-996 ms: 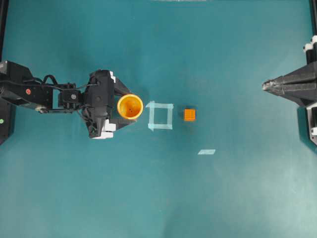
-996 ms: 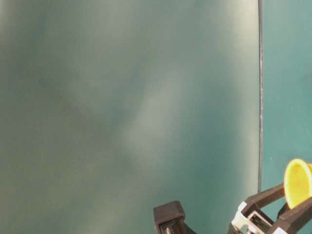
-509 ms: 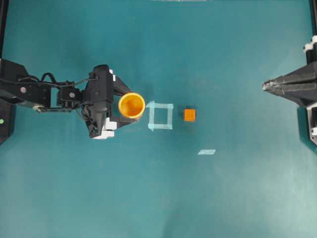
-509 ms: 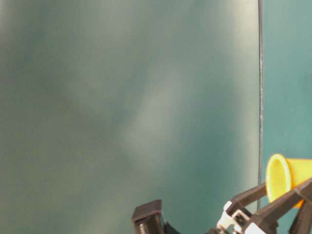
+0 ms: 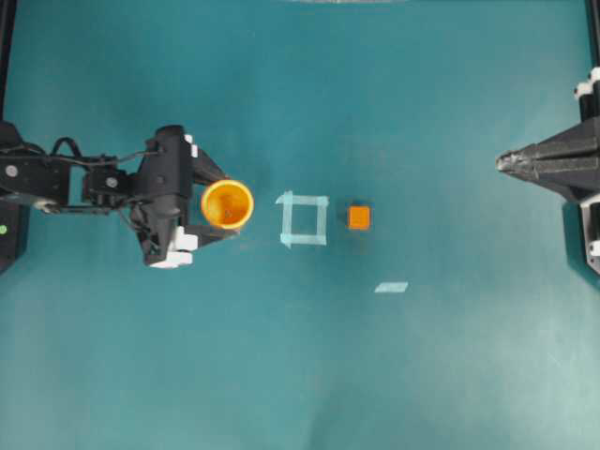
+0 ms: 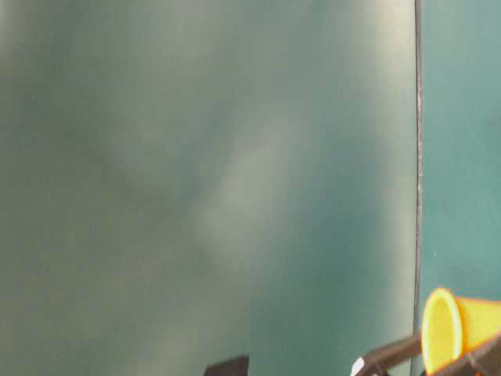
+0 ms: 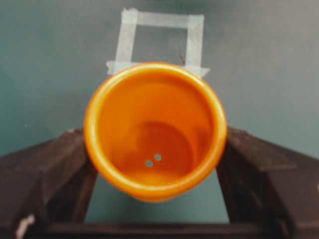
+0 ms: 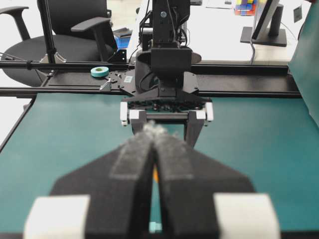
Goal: Move the cup to the left with left arm.
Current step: 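Drag the gripped cup leftward toward the left table edge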
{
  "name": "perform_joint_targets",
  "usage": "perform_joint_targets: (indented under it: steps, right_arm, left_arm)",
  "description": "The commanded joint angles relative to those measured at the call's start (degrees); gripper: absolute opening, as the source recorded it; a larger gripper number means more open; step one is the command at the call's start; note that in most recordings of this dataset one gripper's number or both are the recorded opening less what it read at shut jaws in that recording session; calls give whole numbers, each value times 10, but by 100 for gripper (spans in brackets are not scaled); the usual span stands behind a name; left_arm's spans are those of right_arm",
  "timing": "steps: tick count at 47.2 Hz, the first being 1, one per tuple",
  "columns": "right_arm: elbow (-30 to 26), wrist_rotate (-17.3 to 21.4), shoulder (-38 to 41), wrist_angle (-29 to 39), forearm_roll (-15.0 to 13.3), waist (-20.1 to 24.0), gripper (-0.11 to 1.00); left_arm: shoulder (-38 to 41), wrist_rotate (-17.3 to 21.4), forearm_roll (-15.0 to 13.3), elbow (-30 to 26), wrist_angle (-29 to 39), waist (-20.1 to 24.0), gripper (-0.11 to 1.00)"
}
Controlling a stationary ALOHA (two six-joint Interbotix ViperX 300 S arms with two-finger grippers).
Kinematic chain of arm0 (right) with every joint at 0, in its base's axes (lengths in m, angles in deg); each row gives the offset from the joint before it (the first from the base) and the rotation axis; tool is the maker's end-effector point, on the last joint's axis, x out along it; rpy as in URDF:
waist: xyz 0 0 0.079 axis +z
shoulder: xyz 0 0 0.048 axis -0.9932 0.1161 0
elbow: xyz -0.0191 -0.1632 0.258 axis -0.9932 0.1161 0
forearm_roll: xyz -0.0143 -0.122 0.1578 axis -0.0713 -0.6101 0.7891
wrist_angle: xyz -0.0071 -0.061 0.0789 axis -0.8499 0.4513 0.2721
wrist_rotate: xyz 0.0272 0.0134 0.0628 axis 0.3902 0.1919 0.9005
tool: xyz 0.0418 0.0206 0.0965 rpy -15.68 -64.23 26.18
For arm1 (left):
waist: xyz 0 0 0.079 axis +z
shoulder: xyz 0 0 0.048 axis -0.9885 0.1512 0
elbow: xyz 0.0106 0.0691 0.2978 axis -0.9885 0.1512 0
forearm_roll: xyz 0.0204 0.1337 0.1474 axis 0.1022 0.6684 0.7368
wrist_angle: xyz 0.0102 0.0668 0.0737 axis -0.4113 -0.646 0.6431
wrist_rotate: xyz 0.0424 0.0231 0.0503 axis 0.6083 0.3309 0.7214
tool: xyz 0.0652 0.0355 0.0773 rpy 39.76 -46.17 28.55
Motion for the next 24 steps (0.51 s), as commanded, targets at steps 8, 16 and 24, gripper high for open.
perform_joint_targets:
  steps: [8,16,24]
  right_arm:
    - [-20,1,4,-4,-1,0,0]
    - [-20,2,4,-3,-1,0,0]
    - [-22,2,4,-3,-1,0,0]
  left_arm:
    - [-56,2,-1,54,-34,-2,71]
    - [-104,7,-1,98,-42,-2,71]
    - [-158,11,-1,139,-40,-2,71]
